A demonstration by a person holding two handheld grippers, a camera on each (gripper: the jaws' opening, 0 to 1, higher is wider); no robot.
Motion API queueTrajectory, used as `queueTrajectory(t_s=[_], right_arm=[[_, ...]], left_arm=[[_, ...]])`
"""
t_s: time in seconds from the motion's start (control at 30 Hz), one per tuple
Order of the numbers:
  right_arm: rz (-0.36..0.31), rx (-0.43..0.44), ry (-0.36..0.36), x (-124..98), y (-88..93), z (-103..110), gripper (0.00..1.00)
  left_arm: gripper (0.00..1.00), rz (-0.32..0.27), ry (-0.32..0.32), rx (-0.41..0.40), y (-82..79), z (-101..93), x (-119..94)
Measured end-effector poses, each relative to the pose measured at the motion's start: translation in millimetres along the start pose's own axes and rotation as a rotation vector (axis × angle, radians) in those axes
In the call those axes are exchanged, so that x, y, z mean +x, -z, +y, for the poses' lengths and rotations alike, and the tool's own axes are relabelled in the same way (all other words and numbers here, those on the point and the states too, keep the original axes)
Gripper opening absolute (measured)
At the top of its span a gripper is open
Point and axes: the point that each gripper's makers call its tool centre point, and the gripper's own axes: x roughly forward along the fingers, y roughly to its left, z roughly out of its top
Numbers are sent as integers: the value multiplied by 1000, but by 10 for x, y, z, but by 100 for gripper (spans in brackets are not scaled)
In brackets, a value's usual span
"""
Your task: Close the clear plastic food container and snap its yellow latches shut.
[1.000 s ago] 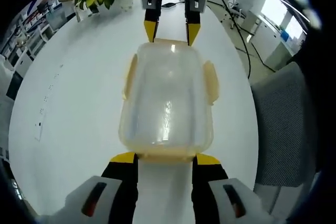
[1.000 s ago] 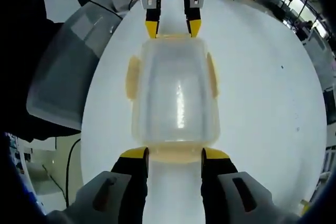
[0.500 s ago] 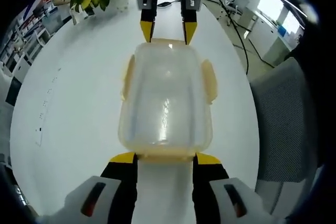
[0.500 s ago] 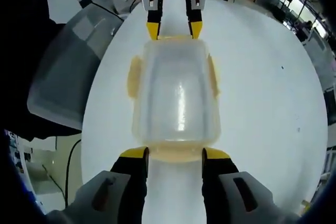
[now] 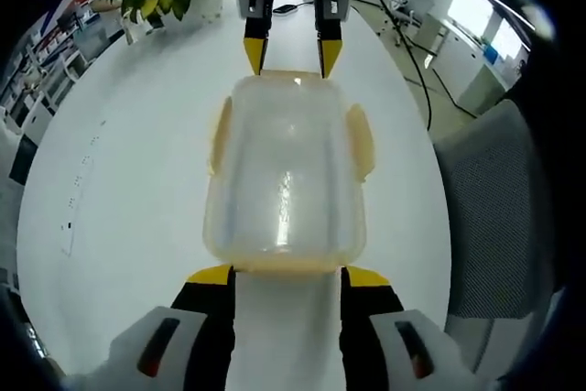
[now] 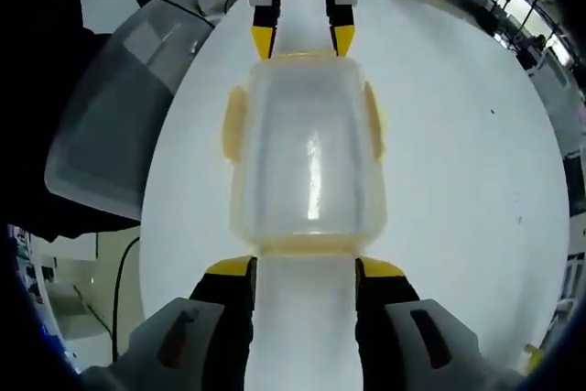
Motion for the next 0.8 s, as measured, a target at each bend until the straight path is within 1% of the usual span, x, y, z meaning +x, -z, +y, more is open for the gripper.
queueTrajectory(t_s=[0.03, 0.07, 0.1, 0.13, 0.17, 0.2, 0.23, 0.27, 0.3, 0.33, 0.37, 0.4, 0.43, 0.47, 0.5, 0.53, 0.57, 0.6, 0.63, 0.67, 0.73, 0.77, 0.8], right_arm=[[-27, 28, 7, -15, -43, -12, 45], [-47, 52, 0, -30, -75, -3, 45], [-49, 72, -15, -59, -72, 18, 45], [-40, 64, -12, -81, -49, 14, 46], [-40, 66, 5, -107, -28, -8, 47], [-51, 85, 55, -144, -15, -89, 48], [-93, 177, 50, -178, -22, -67, 46], [-119, 239, 43, -194, -24, -49, 43], [-165, 316, 47, -216, -33, -43, 39], [-204, 353, 64, -228, -48, -60, 38], [-257, 452, 70, -240, -65, -62, 37], [-280, 540, 62, -238, -59, -41, 37], [-318, 593, 60, -226, -75, -28, 38], [-339, 619, 68, -220, -84, -23, 39], [-351, 647, 81, -212, -80, -16, 39], [-353, 693, 98, -198, -57, -11, 38], [-363, 711, 106, -193, -65, -1, 38], [-388, 725, 151, -209, -67, -51, 39], [-417, 758, 168, -222, -89, -77, 40], [-445, 807, 156, -233, -116, -60, 40], [-479, 850, 160, -250, -138, -65, 39], [-475, 870, 177, -244, -108, -71, 39], [-469, 865, 183, -231, -93, -68, 40]], left_arm=[[40, -25, 13, -33, -31, -17, -3], [40, -15, 15, -28, -9, -7, -18], [40, -15, 11, -43, 7, 2, -27], [40, -7, 12, -58, 38, 1, -43], [40, -5, 17, -85, 71, -11, -69], [40, -23, 23, -129, 70, -29, -88], [40, -65, 29, -176, 33, -37, -108], [40, -102, 36, -221, 12, -48, -132], [40, -141, 45, -287, 4, -56, -166], [40, -164, 47, -334, 8, -61, -195], [39, -184, 50, -386, 17, -57, -225], [38, -229, 47, -437, -20, -34, -251], [37, -265, 36, -492, -48, -5, -274], [36, -306, 39, -557, -82, -15, -312], [36, -333, 51, -607, -103, -25, -321], [34, -351, 51, -683, -99, -37, -333], [32, -375, 53, -721, -111, -30, -335], [30, -407, 55, -763, -135, -41, -335], [29, -413, 52, -800, -128, -42, -322], [29, -416, 44, -830, -116, -55, -299], [29, -411, 27, -853, -98, -73, -263], [30, -395, 4, -868, -69, -84, -229], [30, -396, 1, -868, -75, -105, -214]])
